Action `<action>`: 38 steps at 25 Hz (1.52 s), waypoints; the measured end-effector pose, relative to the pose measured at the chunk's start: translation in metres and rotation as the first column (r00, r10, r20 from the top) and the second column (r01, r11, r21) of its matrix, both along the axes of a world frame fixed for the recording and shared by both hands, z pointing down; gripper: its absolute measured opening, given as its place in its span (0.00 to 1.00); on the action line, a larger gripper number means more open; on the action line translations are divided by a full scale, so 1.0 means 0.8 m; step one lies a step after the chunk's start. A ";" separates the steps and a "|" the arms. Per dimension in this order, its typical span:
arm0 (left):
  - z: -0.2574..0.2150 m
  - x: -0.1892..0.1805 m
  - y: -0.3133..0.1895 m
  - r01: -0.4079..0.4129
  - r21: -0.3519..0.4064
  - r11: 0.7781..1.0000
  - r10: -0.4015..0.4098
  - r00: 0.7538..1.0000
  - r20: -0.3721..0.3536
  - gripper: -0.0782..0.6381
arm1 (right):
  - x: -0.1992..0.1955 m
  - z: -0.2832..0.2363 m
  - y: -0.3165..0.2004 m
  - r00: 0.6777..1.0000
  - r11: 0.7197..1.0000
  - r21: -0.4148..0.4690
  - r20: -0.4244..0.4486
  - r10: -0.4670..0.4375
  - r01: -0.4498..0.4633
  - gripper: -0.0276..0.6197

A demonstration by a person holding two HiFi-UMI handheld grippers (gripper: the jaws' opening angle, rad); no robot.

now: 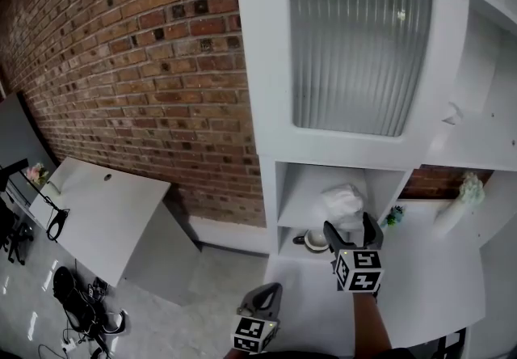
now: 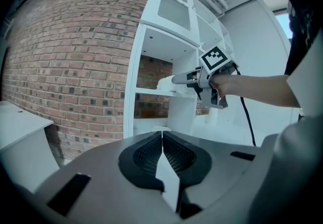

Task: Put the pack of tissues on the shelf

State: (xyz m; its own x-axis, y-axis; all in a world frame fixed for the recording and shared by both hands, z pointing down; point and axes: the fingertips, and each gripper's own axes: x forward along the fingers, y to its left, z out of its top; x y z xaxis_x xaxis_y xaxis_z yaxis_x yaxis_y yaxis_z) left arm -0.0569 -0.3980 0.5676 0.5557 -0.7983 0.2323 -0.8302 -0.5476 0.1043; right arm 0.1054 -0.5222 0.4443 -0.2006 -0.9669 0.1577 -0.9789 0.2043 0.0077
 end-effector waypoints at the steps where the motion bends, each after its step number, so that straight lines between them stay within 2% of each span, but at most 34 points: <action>1: 0.000 0.000 0.001 0.000 0.002 1.000 0.000 1.000 -0.001 0.13 | -0.001 -0.002 0.004 1.000 1.000 0.006 0.005 -0.003 0.003 0.70; 6: -0.004 0.001 0.008 0.004 0.000 1.000 -0.004 1.000 -0.015 0.13 | -0.005 -0.005 0.026 0.999 0.999 0.015 -0.010 -0.035 0.035 0.70; 13: -0.018 0.003 0.022 0.004 0.023 1.000 -0.003 1.000 -0.029 0.13 | -0.010 0.003 0.071 0.987 0.988 0.010 0.049 -0.154 0.153 0.70; 18: -0.018 0.004 0.036 -0.007 0.033 0.999 0.008 0.999 -0.033 0.13 | -0.007 -0.006 0.113 0.984 0.982 0.099 0.055 -0.169 0.163 0.70; 23: -0.029 0.008 0.049 -0.025 0.058 0.998 0.028 0.999 -0.039 0.13 | -0.006 0.009 0.150 0.987 0.985 0.076 0.032 -0.156 0.153 0.70; 28: -0.033 0.007 0.058 -0.022 0.068 0.997 0.026 0.998 -0.052 0.13 | 0.009 0.029 0.182 0.994 0.994 0.059 0.045 -0.099 0.097 0.56; 32: -0.030 0.017 0.071 -0.064 0.064 0.996 0.067 0.997 -0.046 0.13 | 0.016 0.058 0.208 0.995 0.997 0.019 0.064 -0.076 0.075 0.45; 36: -0.022 0.024 0.082 -0.081 0.048 0.996 0.083 0.995 -0.057 0.13 | 0.023 0.095 0.231 0.997 0.997 -0.052 0.064 -0.049 0.053 0.36; 38: -0.018 0.025 0.084 -0.084 0.043 0.996 0.087 0.994 -0.062 0.13 | 0.028 0.113 0.238 0.998 0.995 -0.099 0.056 -0.027 0.032 0.34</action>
